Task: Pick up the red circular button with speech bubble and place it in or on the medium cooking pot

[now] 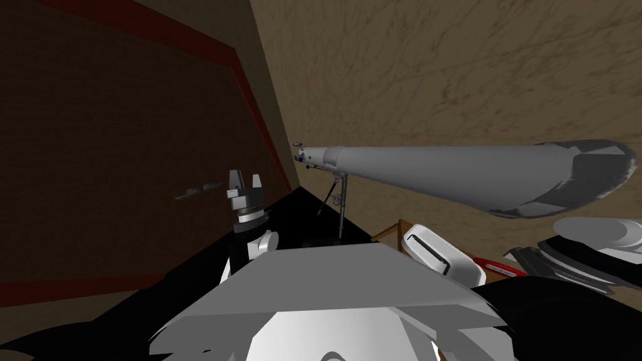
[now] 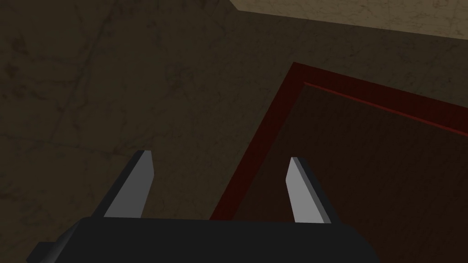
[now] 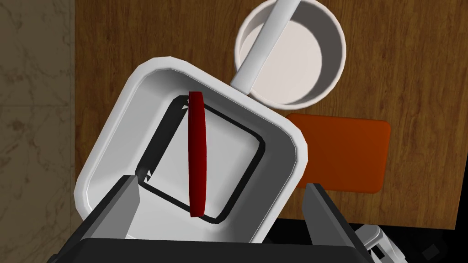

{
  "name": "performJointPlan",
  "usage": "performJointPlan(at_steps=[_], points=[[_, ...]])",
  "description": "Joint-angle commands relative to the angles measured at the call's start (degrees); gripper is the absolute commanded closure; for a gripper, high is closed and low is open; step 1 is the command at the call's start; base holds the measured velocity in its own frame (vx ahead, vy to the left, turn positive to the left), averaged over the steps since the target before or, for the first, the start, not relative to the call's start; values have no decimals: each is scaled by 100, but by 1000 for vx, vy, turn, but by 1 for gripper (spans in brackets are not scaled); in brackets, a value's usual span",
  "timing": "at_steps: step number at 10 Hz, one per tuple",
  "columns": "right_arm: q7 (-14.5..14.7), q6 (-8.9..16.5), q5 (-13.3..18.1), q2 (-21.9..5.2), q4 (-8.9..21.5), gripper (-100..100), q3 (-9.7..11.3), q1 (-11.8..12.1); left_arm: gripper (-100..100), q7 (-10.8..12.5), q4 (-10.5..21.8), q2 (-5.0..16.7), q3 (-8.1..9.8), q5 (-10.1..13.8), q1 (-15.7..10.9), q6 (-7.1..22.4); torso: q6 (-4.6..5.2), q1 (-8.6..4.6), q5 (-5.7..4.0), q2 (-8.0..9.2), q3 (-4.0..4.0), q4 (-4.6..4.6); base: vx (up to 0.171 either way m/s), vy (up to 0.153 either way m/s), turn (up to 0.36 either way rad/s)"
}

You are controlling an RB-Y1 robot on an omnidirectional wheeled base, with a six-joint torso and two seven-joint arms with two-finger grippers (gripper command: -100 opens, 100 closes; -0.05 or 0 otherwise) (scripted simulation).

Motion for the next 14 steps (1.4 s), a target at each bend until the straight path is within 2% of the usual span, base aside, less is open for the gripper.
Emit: performJointPlan(at_steps=[1, 2, 8, 9, 10, 11, 14], points=[[0, 0, 0, 0, 0, 0, 0, 0, 0, 0, 0, 0, 0, 0, 0, 0, 0, 0, 0, 0, 0, 0, 0, 0, 0], [-14, -121, -52, -176, -41, -100, -30, -54, 0, 0, 0, 0, 0, 0, 0, 0, 0, 0, 0, 0, 0, 0, -18, -5, -71], [-58, -485, -206, -703, -163, -100, -120, -214, 0, 0, 0, 0, 0, 0, 0, 0, 1, 0, 1, 9, 5, 2, -26, -7, -51], [-72, -606, -258, -879, -204, -100, -150, -268, 0, 0, 0, 0, 0, 0, 0, 0, 1, 0, 1, 8, 5, 2, -38, -9, -83], [-42, -477, -271, -796, -220, -100, -83, -236, 0, 0, 0, 0, 0, 0, 0, 0, 1, 0, 1, 13, 7, 3, -20, -3, -14], [-55, -492, -270, -810, -228, 0, -90, -240, 0, 0, 0, 0, 0, 0, 0, 0, 1, 0, -1, 10, 6, 3, 0, 0, 0], [-53, -491, -270, -808, -227, 0, -89, -239, 0, 0, 0, 0, 0, 0, 0, 0, 0, 0, -1, 1, 1, 0, 0, 0, 0]])
